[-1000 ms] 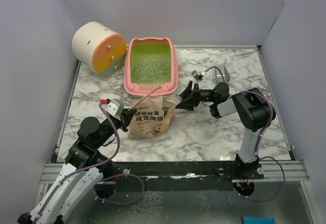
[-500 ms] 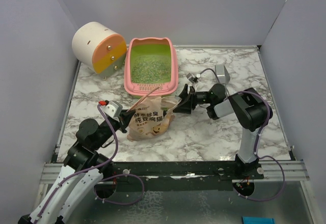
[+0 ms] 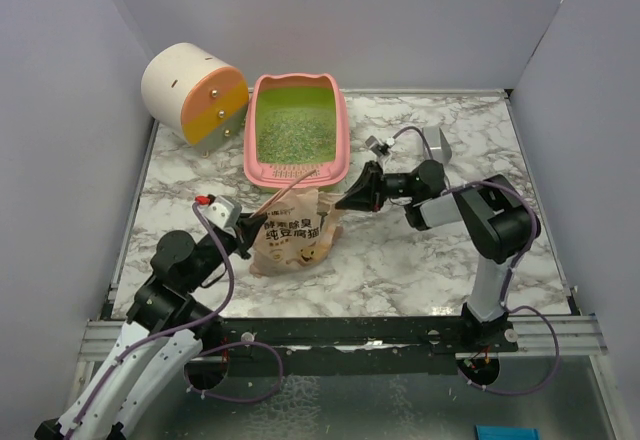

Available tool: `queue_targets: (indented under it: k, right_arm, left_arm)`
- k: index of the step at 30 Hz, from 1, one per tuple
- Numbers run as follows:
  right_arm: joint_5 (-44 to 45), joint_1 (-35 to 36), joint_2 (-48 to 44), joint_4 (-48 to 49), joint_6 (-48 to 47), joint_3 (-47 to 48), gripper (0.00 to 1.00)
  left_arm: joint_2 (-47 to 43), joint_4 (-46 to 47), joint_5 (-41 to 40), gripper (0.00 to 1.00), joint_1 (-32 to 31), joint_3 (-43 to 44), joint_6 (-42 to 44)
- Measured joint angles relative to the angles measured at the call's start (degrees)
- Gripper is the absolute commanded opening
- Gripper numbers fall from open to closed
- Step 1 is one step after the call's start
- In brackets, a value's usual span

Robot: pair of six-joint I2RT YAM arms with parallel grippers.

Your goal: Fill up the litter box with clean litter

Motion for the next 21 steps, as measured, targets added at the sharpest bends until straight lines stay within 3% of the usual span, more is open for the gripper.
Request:
queue_targets:
  k: [5,7,13,16,21]
  right_arm:
    - [1.9,-1.0,-9.7,-1.4,-1.4,-8.5,0.01]
    - [3.1,-1.6,-17.9,-7.6,-5.9,-11.4,0.01]
    - [11.7,-1.9,-42.7,-39.4,-22.4,-12.3,0.01]
    - [15.8,-2.0,-47.6,-48.1,-25.3,-12.7,0.01]
    - [21.9,-2.0,-48.4,-54.5,-24.6,-18.1,0.01]
  left_arm:
    - [5.1,3.1,0.3,0.00,0.0,0.6,0.3]
    - [9.2,4.3,1.0,0.00,0.0,2.1,1.0]
    - [20.4,7.8,4.9,0.00,0.0,7.2,3.3]
    - [22.0,9.0,6.1,0.00,0.0,7.2,4.3]
    - [20.7,12.0,6.9,0.00,-0.3,3.5,4.2]
